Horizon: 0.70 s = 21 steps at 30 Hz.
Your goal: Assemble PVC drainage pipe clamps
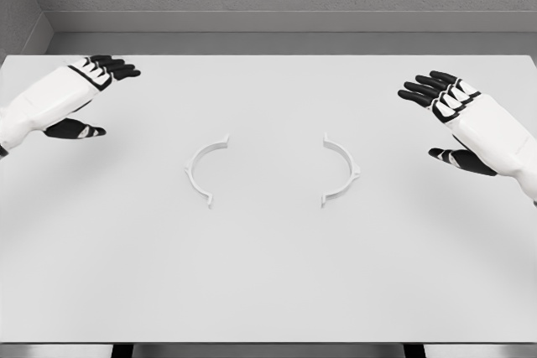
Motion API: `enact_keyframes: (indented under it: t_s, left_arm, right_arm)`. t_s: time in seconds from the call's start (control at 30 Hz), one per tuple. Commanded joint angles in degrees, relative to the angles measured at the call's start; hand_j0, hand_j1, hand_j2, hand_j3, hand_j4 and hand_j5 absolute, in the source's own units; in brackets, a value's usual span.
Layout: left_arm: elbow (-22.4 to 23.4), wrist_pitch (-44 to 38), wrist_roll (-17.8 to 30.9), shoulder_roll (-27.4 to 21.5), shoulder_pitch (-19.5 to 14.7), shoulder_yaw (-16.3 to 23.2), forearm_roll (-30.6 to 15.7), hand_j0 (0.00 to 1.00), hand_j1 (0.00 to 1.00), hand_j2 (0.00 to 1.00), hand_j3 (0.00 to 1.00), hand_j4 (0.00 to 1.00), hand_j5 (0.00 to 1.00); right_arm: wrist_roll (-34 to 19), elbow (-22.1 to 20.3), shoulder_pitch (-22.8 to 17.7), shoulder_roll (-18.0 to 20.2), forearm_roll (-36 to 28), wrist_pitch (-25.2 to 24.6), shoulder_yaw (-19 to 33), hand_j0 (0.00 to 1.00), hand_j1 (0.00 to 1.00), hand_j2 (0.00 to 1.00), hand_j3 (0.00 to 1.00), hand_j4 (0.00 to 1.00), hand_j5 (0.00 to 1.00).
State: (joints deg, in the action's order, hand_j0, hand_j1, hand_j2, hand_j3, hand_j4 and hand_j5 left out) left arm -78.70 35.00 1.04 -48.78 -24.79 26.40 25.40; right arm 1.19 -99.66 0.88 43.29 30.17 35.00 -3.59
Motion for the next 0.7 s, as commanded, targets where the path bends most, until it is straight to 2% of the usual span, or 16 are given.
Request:
enact_keyframes:
  t_s: [0.0, 0.17, 0.2, 0.27, 0.37, 0.43, 0.5, 0.67]
  left_arm:
    - [-0.1, 0.0, -0.1, 0.9, 0.0, 0.2, -0.4, 1.00, 1.00, 1.00, 1.00, 1.00, 1.00]
    - [-0.1, 0.0, -0.1, 1.4, 0.4, 0.2, -0.3, 1.00, 1.00, 1.00, 1.00, 1.00, 1.00]
    - [0.0, 0.0, -0.1, 2.5, 0.5, 0.2, -0.3, 1.00, 1.00, 1.00, 1.00, 1.00, 1.00]
    - [0.1, 0.0, 0.0, 3.3, 1.6, 0.2, -0.2, 1.00, 1.00, 1.00, 1.00, 1.00, 1.00]
    - [0.3, 0.0, -0.1, 4.8, 2.0, 0.3, -0.1, 1.00, 1.00, 1.00, 1.00, 1.00, 1.00]
    - [0.5, 0.0, -0.1, 5.4, 2.0, 0.4, -0.1, 1.00, 1.00, 1.00, 1.00, 1.00, 1.00]
    - [0.6, 0.0, -0.1, 6.2, 2.0, 2.1, -0.1, 1.00, 1.00, 1.00, 1.00, 1.00, 1.00]
    - [2.0, 0.0, 0.0, 8.7, 1.9, 2.4, -0.1, 1.00, 1.00, 1.00, 1.00, 1.00, 1.00]
  right_arm:
    - [0.3, 0.0, 0.0, 0.1, -0.4, 0.0, 0.0, 1.00, 1.00, 1.00, 1.00, 1.00, 1.00]
    - [0.2, 0.7, 0.3, -0.1, -0.6, 0.0, -1.3, 1.00, 1.00, 1.00, 1.00, 1.00, 1.00]
    - [-0.9, 1.6, 3.9, -1.6, 0.2, 0.0, -3.9, 1.00, 1.00, 1.00, 1.00, 1.00, 1.00]
    - [-4.7, 6.0, 8.3, -3.6, 2.3, 0.0, -7.6, 1.00, 1.00, 1.00, 1.00, 1.00, 1.00]
    - [-6.1, 9.8, 10.8, -6.6, 5.8, 0.0, -9.3, 1.00, 1.00, 1.00, 1.00, 1.00, 1.00]
    - [-6.1, 12.5, 13.3, -7.0, 6.0, 0.0, -12.8, 1.00, 1.00, 1.00, 1.00, 1.00, 1.00]
    - [-6.1, 13.9, 14.0, -7.6, 6.6, 0.0, -13.8, 1.00, 1.00, 1.00, 1.00, 1.00, 1.00]
    - [-6.1, 15.3, 14.2, -8.1, 6.7, 0.0, -15.5, 1.00, 1.00, 1.00, 1.00, 1.00, 1.00]
